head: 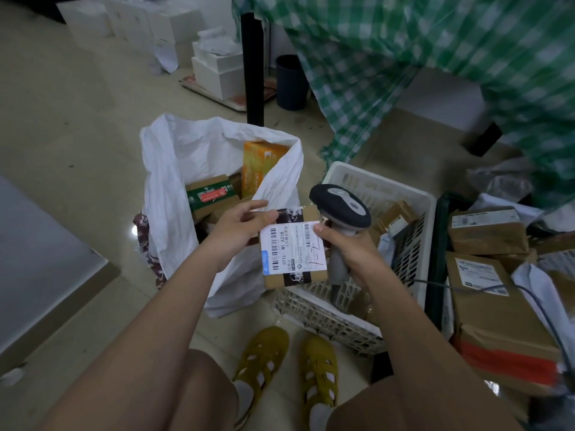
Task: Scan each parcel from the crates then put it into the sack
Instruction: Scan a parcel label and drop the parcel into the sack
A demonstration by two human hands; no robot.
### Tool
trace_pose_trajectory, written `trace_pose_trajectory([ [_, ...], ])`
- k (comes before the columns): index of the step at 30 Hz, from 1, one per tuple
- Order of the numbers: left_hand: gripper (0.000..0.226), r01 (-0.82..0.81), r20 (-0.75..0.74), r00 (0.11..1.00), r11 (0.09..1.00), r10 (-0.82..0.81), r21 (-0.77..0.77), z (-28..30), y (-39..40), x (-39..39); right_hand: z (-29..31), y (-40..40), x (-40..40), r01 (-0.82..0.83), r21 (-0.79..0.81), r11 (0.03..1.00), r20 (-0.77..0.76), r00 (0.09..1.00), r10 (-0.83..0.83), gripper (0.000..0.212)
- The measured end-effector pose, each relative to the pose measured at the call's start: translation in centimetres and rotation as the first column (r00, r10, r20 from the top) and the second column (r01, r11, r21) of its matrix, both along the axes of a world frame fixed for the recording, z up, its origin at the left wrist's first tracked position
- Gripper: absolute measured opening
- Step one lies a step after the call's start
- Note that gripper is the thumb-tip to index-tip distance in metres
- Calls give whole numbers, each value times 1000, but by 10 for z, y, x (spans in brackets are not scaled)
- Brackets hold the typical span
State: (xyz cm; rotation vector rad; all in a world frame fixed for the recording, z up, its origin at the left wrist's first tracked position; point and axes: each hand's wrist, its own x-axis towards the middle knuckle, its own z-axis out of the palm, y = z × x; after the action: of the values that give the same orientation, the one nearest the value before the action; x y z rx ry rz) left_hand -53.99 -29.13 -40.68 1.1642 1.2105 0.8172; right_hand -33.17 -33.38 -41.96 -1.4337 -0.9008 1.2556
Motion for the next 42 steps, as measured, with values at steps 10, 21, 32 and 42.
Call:
trace_pose_trajectory([
  [10,54,202,157,975,929,-160,-309,-7,-11,-5,-8,19,-12,257,-21,966,-175,950,-257,51],
  [21,53,-217,98,967,960,237,-175,-22,4,-14,12,7,-9,257,-28,966,81,964,-254,30],
  [32,67,-235,12,971,968,237,-83,-43,12,-24,21,-27,-13,-181,-62,982,432,882,190,31],
  [42,63,-204,-9,979,978,204,-45,-43,10,-20,25,-30,-6,-158,-16,987,529,837,142,32],
])
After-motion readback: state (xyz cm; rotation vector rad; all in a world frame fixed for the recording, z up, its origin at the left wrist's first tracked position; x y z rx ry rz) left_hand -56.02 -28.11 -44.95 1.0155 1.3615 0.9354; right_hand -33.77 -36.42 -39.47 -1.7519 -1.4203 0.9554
